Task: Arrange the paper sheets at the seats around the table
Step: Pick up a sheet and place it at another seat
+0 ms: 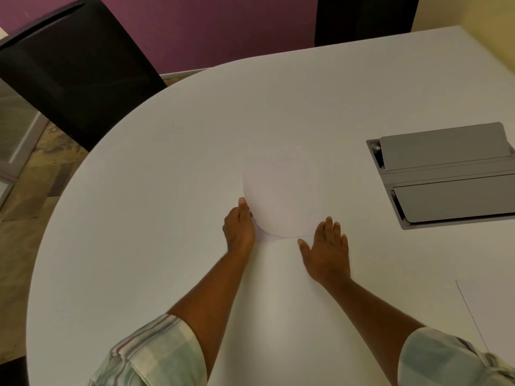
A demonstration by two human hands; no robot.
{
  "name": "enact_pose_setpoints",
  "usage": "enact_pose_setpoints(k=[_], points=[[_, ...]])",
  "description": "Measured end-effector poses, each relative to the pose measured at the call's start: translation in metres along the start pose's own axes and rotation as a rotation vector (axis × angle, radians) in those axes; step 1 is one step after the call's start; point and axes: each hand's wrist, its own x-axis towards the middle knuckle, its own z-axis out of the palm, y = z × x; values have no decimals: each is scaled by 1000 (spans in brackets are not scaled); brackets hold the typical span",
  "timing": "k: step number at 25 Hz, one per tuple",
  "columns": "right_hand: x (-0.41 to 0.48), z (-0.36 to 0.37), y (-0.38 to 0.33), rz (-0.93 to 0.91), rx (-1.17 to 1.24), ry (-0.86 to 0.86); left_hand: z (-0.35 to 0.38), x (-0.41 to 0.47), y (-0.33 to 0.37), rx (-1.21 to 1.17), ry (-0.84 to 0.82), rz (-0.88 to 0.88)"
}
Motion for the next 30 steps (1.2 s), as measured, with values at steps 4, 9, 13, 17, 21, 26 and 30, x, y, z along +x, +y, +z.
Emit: enact_pose_setpoints(k=[4, 9, 13, 17, 21, 26, 30], points=[[1, 0, 3, -11, 6, -13, -2, 34, 18, 31, -91, -98], [3, -1, 6, -17, 83, -37, 0, 44, 20, 152, -107, -47], [5, -18, 10, 7, 305, -26, -7, 29, 19, 76, -86, 10], [-3, -49, 20, 113, 622, 102, -24, 1, 27, -39, -94, 9], [-14, -77, 28, 118, 899, 157, -46, -47, 26, -128, -156, -12], [-44, -93, 32, 133, 1171, 156, -76, -105, 11, -123, -190, -90], [-81, -84, 27, 172, 1231, 114, -110, -137, -8, -76, -167, -108]])
